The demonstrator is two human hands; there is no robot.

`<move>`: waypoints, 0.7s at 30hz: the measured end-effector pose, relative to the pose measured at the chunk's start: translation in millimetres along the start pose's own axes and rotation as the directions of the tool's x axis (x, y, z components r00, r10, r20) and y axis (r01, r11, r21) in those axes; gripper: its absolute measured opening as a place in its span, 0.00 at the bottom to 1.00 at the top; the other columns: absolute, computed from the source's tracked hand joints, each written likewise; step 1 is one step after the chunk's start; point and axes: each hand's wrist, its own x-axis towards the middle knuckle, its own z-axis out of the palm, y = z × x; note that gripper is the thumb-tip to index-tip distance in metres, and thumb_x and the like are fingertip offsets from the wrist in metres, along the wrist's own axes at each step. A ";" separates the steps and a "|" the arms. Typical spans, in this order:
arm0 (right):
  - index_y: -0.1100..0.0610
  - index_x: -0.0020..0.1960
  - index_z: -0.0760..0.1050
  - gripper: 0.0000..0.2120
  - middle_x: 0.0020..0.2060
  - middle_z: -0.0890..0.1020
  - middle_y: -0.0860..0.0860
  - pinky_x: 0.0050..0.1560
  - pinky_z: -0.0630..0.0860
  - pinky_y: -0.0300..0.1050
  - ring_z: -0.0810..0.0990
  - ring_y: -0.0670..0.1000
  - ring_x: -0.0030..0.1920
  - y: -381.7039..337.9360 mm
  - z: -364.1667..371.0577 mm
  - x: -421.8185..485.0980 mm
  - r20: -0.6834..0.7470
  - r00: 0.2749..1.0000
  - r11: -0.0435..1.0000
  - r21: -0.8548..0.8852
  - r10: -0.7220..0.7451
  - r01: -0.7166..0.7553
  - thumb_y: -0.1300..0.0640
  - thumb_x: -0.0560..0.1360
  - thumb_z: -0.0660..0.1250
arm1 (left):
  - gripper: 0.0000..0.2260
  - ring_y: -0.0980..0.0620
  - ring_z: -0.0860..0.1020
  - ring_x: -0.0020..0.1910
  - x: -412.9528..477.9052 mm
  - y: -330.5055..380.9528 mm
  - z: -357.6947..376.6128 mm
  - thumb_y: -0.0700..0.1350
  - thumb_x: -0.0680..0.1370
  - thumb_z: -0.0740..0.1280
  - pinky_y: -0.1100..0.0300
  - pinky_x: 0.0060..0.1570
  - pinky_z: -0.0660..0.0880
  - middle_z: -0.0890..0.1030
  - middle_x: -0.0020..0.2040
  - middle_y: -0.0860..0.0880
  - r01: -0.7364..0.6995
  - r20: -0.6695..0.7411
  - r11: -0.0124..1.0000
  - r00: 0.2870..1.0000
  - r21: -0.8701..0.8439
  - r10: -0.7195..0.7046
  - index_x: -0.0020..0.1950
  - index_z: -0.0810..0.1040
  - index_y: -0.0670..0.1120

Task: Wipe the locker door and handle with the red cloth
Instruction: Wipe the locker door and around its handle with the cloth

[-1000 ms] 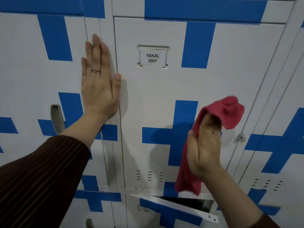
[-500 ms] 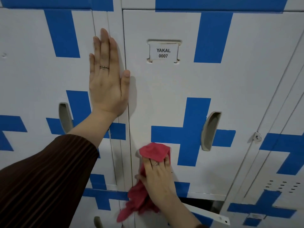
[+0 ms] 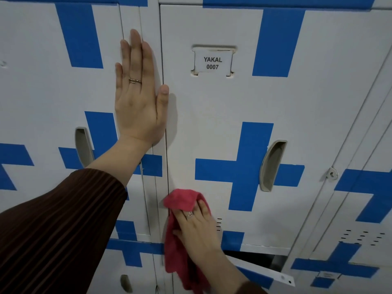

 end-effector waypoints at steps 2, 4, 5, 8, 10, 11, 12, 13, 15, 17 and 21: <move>0.47 0.60 0.68 0.44 0.50 0.82 0.44 0.61 0.61 0.51 0.80 0.47 0.53 -5.9 10.6 -2.9 0.070 0.997 0.998 0.043 0.033 -0.036 0.39 0.48 0.78 | 0.27 0.37 0.49 0.74 0.1 0.6 -0.1 0.50 0.80 0.46 0.51 0.73 0.43 0.53 0.74 0.32 0.001 0.001 1.000 1.000 0.002 -0.001 0.74 0.52 0.33; 0.47 0.59 0.67 0.46 0.49 0.82 0.44 0.60 0.62 0.51 0.81 0.47 0.51 -5.9 19.1 -9.9 0.103 0.992 0.995 0.061 0.071 -0.078 0.38 0.45 0.78 | 0.27 0.37 0.49 0.74 0.3 0.9 0.0 0.50 0.80 0.46 0.51 0.73 0.44 0.53 0.74 0.32 0.000 0.002 1.000 1.000 0.003 0.000 0.74 0.52 0.33; 0.48 0.59 0.66 0.47 0.48 0.82 0.44 0.60 0.62 0.52 0.81 0.47 0.50 -4.0 22.0 -14.8 0.101 0.991 0.994 0.055 0.084 -0.090 0.38 0.44 0.78 | 0.27 0.37 0.49 0.74 0.7 0.8 0.1 0.50 0.80 0.46 0.51 0.73 0.44 0.53 0.74 0.32 0.001 0.002 1.000 1.000 0.004 -0.001 0.74 0.52 0.33; 0.48 0.59 0.66 0.46 0.46 0.83 0.44 0.67 0.60 0.52 0.82 0.48 0.49 10.4 26.7 -34.4 0.067 0.991 0.993 0.028 0.115 -0.117 0.36 0.45 0.78 | 0.27 0.37 0.49 0.74 0.6 0.5 -0.2 0.49 0.80 0.46 0.51 0.73 0.43 0.53 0.74 0.32 0.001 0.002 1.000 1.000 0.002 -0.001 0.74 0.52 0.33; 0.48 0.59 0.67 0.43 0.45 0.83 0.45 0.69 0.57 0.53 0.82 0.49 0.48 25.5 26.0 -46.5 0.011 0.987 0.987 0.011 0.158 -0.158 0.35 0.48 0.77 | 0.27 0.37 0.49 0.74 0.9 0.7 -0.3 0.49 0.80 0.46 0.51 0.73 0.43 0.53 0.74 0.32 -0.001 0.000 1.000 1.000 0.001 0.001 0.74 0.52 0.33; 0.49 0.59 0.67 0.40 0.45 0.83 0.46 0.69 0.57 0.53 0.82 0.51 0.48 33.4 23.9 -52.9 -0.010 0.983 0.983 -0.003 0.182 -0.182 0.35 0.52 0.76 | 0.27 0.37 0.49 0.74 0.9 0.7 -0.4 0.49 0.80 0.46 0.51 0.73 0.43 0.53 0.74 0.32 -0.003 0.001 1.000 1.000 0.000 0.003 0.74 0.52 0.33; 0.50 0.59 0.67 0.35 0.45 0.83 0.48 0.68 0.56 0.54 0.82 0.52 0.48 41.7 21.1 -60.1 -0.020 0.978 0.978 -0.013 0.209 -0.210 0.35 0.58 0.72 | 0.27 0.37 0.49 0.74 0.8 0.4 -0.4 0.49 0.80 0.46 0.51 0.73 0.43 0.53 0.74 0.32 -0.005 0.002 1.000 1.000 0.000 0.005 0.74 0.52 0.33; 0.51 0.59 0.67 0.29 0.45 0.83 0.50 0.69 0.53 0.54 0.82 0.54 0.49 50.6 17.6 -67.5 -0.012 0.971 0.970 -0.015 0.241 -0.241 0.34 0.65 0.64 | 0.27 0.37 0.49 0.74 0.7 0.1 -0.3 0.49 0.80 0.46 0.51 0.73 0.43 0.53 0.74 0.32 -0.005 0.002 1.000 1.000 0.003 0.005 0.74 0.52 0.33; 0.53 0.61 0.66 0.29 0.47 0.83 0.53 0.69 0.45 0.53 0.81 0.58 0.51 70.0 13.9 -83.0 0.033 0.947 0.947 -0.026 0.321 -0.320 0.34 0.73 0.46 | 0.27 0.37 0.49 0.74 0.5 -0.2 -0.3 0.49 0.80 0.46 0.51 0.73 0.43 0.53 0.74 0.32 -0.004 0.001 1.000 1.000 0.004 0.004 0.74 0.52 0.33; 0.55 0.63 0.65 0.30 0.47 0.83 0.56 0.70 0.42 0.52 0.80 0.62 0.53 89.4 10.6 -97.9 0.027 0.925 0.924 -0.058 0.379 -0.377 0.35 0.75 0.42 | 0.27 0.37 0.49 0.74 0.3 0.1 -0.3 0.50 0.80 0.46 0.51 0.73 0.43 0.53 0.74 0.32 -0.001 0.000 1.000 1.000 0.003 0.001 0.74 0.52 0.34; 0.58 0.63 0.64 0.32 0.47 0.82 0.60 0.71 0.40 0.50 0.79 0.63 0.52 118.9 -1.3 -114.8 0.015 0.894 0.891 -0.091 0.448 -0.445 0.36 0.76 0.38 | 0.27 0.37 0.49 0.74 -0.1 -0.2 -0.2 0.50 0.80 0.45 0.51 0.73 0.43 0.53 0.74 0.33 0.000 0.008 1.000 1.000 0.012 0.000 0.74 0.52 0.34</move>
